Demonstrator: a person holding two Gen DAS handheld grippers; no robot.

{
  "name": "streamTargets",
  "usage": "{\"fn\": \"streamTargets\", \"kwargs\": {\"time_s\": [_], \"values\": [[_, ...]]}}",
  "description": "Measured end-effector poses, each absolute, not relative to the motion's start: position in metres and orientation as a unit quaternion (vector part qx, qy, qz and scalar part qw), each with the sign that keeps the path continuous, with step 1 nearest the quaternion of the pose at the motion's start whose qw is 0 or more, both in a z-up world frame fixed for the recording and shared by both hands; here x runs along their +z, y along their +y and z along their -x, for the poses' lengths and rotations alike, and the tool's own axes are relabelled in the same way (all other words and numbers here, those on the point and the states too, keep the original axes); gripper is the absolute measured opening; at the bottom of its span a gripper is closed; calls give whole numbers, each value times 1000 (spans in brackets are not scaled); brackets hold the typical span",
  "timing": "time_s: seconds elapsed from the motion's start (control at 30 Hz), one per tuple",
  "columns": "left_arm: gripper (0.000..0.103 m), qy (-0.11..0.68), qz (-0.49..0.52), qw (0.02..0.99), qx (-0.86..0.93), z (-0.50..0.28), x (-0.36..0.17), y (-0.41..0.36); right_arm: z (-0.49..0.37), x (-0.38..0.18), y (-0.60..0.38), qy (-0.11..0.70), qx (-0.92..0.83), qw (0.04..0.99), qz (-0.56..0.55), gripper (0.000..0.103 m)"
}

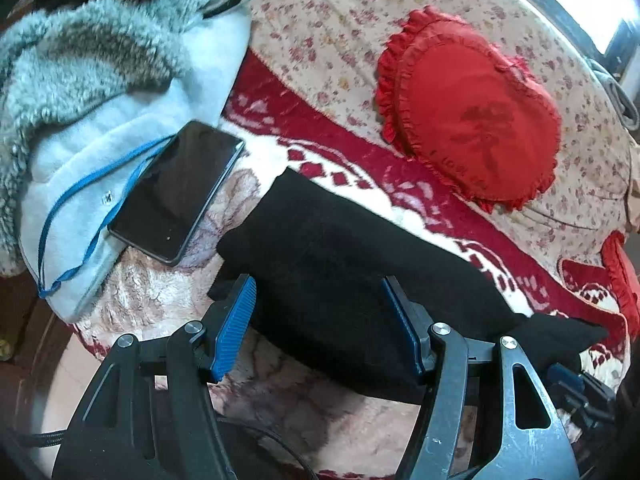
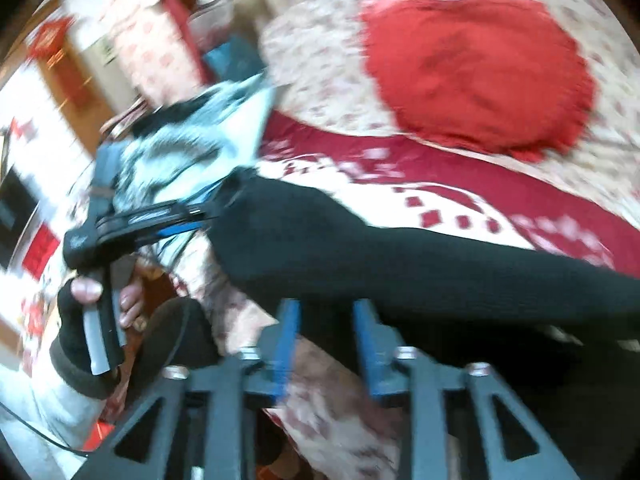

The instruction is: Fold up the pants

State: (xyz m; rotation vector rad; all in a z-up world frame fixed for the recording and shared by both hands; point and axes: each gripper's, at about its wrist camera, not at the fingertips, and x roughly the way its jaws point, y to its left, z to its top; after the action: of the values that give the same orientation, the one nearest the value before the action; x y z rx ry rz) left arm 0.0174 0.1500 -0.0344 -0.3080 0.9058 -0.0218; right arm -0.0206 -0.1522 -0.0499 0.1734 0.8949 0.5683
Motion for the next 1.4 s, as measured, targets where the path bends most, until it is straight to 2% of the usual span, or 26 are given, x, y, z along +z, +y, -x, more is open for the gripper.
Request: {"fn": "streamTargets", "kwargs": {"time_s": [0.33, 0.73, 1.07, 1.13, 1.2, 1.27, 1.4], "values": [[63, 450, 104, 883, -82, -23, -31, 81, 29, -39, -270, 393, 174, 860, -275, 41], [63, 474, 69, 870, -116, -29, -47, 32, 36, -35, -359, 340, 102, 854, -380, 44], [63, 478, 62, 868, -116, -24, -50, 32, 11, -55, -372, 370, 89, 803, -459, 44], [63, 478, 62, 868, -115, -24, -51, 32, 13, -49, -370, 367, 93, 812, -444, 44], [63, 479, 65, 868, -114, -23, -51, 32, 11, -44, -361, 383, 87, 827, -403, 36], [63, 479, 69, 868, -113, -22, -51, 32, 11, -39, -348, 389, 100, 845, -352, 13], [63, 482, 78, 864, -118, -20, -47, 36, 22, -28, -344, 351, 114, 872, -323, 5]]}}
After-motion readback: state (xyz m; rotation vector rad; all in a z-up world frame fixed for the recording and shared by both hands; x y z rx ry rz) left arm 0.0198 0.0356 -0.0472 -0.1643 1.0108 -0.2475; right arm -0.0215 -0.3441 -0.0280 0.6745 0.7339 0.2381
